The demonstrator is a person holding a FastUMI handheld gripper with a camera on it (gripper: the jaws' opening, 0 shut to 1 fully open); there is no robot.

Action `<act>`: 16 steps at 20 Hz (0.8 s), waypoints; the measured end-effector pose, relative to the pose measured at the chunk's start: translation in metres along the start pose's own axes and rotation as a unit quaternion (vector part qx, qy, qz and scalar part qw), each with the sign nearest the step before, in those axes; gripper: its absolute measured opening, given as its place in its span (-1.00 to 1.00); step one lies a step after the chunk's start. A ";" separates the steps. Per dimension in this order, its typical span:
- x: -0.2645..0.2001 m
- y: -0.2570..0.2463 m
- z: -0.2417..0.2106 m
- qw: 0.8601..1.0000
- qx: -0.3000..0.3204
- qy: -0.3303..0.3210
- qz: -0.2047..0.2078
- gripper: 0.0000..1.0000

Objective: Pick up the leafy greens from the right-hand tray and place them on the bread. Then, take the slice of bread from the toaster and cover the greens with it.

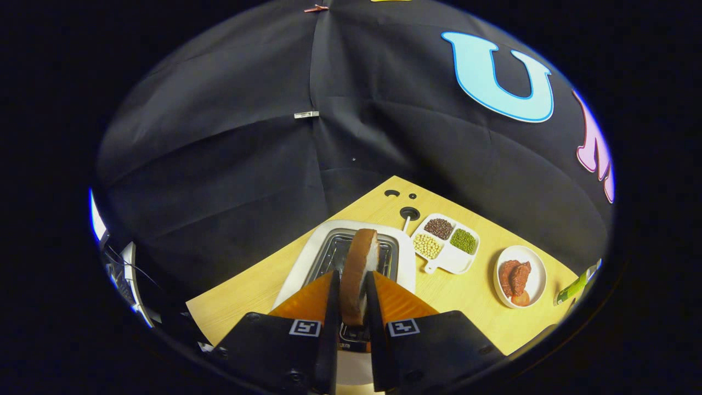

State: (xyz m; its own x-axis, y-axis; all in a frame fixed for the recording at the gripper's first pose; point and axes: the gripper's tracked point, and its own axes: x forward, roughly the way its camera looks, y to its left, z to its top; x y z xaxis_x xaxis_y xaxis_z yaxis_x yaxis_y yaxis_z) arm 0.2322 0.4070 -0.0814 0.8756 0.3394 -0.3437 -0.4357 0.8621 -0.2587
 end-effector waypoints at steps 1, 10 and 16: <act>0.002 0.003 0.002 1.000 0.001 0.000 0.009 -0.62; -0.024 -0.007 0.032 0.999 0.025 -0.033 0.024 -0.73; -0.073 -0.024 0.075 0.993 0.069 -0.089 0.022 -0.72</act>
State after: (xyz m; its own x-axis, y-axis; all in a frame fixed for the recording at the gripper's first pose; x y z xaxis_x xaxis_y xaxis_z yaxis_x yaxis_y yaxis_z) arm 0.1941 0.3896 0.0172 0.8851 0.4276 -0.1836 -0.4516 0.8845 -0.1172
